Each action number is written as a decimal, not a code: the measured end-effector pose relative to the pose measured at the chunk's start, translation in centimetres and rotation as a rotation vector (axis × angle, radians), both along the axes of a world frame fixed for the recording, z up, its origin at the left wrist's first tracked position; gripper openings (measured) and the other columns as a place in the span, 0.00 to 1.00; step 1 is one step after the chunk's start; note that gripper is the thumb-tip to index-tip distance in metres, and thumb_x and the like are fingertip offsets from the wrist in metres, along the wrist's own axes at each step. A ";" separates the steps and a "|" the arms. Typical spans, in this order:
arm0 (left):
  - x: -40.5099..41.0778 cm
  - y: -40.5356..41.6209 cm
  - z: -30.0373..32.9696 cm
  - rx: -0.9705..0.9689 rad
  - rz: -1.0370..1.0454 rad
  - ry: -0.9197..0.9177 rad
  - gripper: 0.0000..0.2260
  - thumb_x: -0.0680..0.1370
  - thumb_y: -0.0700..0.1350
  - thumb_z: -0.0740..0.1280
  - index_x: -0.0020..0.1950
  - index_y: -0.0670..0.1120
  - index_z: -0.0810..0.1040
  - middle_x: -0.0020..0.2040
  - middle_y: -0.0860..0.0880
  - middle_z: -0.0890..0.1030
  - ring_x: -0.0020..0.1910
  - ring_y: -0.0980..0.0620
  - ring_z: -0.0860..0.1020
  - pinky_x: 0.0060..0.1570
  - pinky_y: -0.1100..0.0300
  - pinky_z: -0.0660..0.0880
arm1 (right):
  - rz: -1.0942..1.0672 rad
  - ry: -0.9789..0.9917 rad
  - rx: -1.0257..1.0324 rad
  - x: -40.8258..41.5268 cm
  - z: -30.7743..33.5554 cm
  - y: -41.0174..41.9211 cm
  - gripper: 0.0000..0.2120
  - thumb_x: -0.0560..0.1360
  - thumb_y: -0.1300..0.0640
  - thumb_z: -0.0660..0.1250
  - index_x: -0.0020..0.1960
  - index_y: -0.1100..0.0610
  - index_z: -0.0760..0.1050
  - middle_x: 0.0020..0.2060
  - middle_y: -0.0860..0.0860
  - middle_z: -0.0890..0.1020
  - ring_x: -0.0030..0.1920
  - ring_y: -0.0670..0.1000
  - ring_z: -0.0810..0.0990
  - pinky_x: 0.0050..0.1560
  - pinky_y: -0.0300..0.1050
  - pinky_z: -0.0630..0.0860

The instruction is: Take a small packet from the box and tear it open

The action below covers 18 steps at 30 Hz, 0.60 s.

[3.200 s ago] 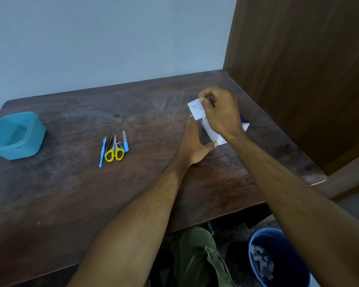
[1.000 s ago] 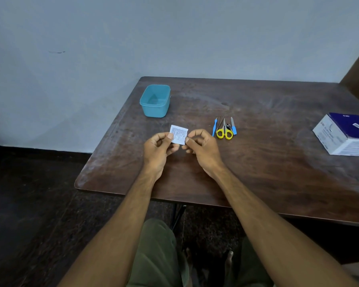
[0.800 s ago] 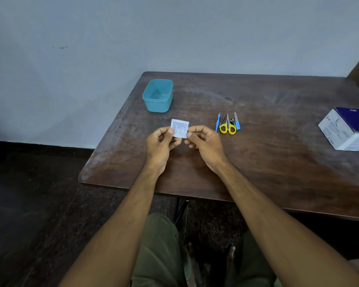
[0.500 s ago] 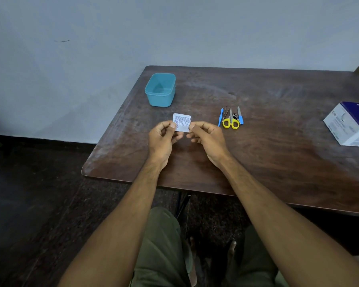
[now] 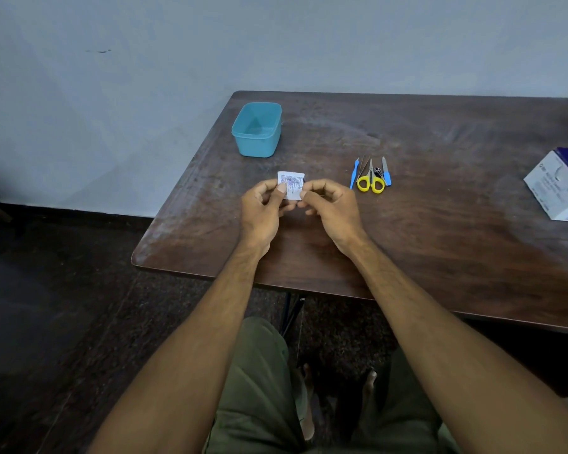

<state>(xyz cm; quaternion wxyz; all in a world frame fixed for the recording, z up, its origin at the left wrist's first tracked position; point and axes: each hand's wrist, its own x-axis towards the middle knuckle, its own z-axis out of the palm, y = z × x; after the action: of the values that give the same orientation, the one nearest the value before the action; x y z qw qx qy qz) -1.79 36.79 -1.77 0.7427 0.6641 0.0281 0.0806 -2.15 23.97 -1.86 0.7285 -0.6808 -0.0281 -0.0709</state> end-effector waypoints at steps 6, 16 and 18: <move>0.1 0.1 -0.1 -0.002 0.006 0.017 0.07 0.81 0.38 0.62 0.56 0.41 0.79 0.45 0.48 0.83 0.42 0.55 0.83 0.42 0.64 0.80 | -0.018 0.001 0.040 0.2 0.0 0.1 0.07 0.77 0.66 0.66 0.49 0.58 0.79 0.40 0.52 0.84 0.35 0.46 0.82 0.35 0.36 0.76; 0.1 0.2 -0.1 -0.023 0.029 0.017 0.08 0.81 0.38 0.63 0.55 0.38 0.80 0.45 0.46 0.83 0.40 0.55 0.83 0.40 0.65 0.80 | 0.030 -0.011 0.002 0.5 0.3 0.0 0.04 0.75 0.62 0.70 0.49 0.55 0.79 0.40 0.51 0.84 0.35 0.46 0.83 0.35 0.38 0.77; 0.1 0.2 -0.2 -0.012 0.038 0.023 0.08 0.81 0.39 0.63 0.56 0.38 0.80 0.46 0.45 0.83 0.40 0.55 0.83 0.40 0.65 0.79 | 0.026 -0.026 -0.037 0.6 0.3 0.1 0.05 0.75 0.63 0.69 0.48 0.54 0.79 0.40 0.49 0.84 0.35 0.46 0.83 0.35 0.38 0.78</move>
<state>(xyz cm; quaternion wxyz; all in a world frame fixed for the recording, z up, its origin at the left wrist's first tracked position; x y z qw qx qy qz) -1.70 36.99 -1.92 0.7447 0.6598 0.0497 0.0868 -1.59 24.04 -1.60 0.7163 -0.6926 -0.0477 -0.0696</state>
